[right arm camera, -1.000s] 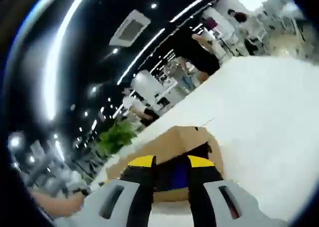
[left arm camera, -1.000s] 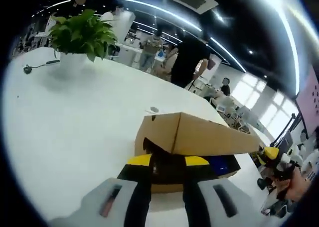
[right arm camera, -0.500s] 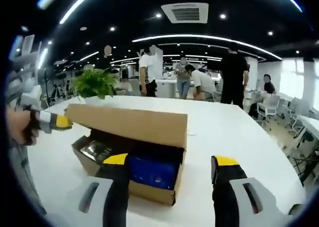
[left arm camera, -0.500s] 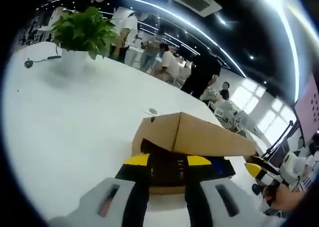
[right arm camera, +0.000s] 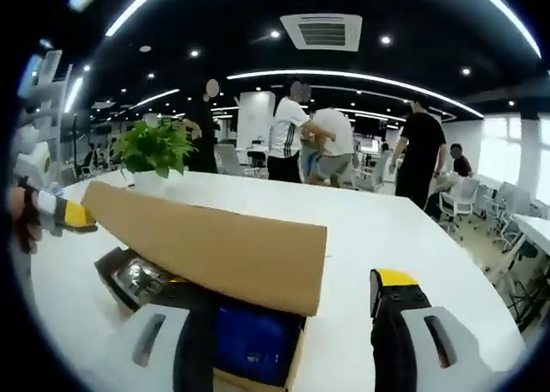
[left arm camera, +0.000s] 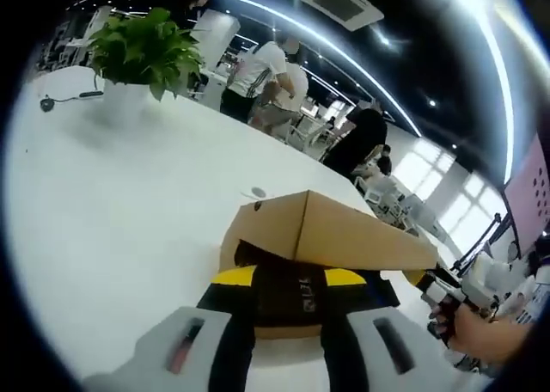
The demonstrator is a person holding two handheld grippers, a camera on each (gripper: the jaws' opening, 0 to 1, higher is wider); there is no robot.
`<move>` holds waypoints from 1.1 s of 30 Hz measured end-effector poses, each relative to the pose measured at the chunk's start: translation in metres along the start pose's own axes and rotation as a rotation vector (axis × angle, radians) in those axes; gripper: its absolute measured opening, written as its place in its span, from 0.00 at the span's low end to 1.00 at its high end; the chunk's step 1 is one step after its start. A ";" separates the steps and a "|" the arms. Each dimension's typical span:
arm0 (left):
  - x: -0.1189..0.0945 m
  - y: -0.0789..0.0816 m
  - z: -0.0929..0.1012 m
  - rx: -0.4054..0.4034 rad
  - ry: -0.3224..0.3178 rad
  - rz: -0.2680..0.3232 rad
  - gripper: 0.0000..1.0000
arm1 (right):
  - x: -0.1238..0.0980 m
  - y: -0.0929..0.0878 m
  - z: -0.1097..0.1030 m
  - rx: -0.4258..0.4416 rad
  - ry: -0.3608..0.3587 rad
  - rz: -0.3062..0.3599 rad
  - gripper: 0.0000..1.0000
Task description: Operate the shoe box by opening the lid, removing the specified soft item, and placing it in the target area until the item is outside and the box remains undamaged.
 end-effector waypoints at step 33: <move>0.016 -0.029 0.009 0.359 -0.208 -0.173 0.51 | 0.016 0.042 0.024 0.046 -0.027 0.010 0.08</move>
Point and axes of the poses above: the point that each gripper's makers call its tool centre point, and the gripper's own axes: x roughly forward along the fingers, z roughly to its right, y roughly out of its top, the point moved 3 cm from there along -x, roughly backward along the fingers, and after that the axes turned 9 degrees about y, right-handed, at the moved point
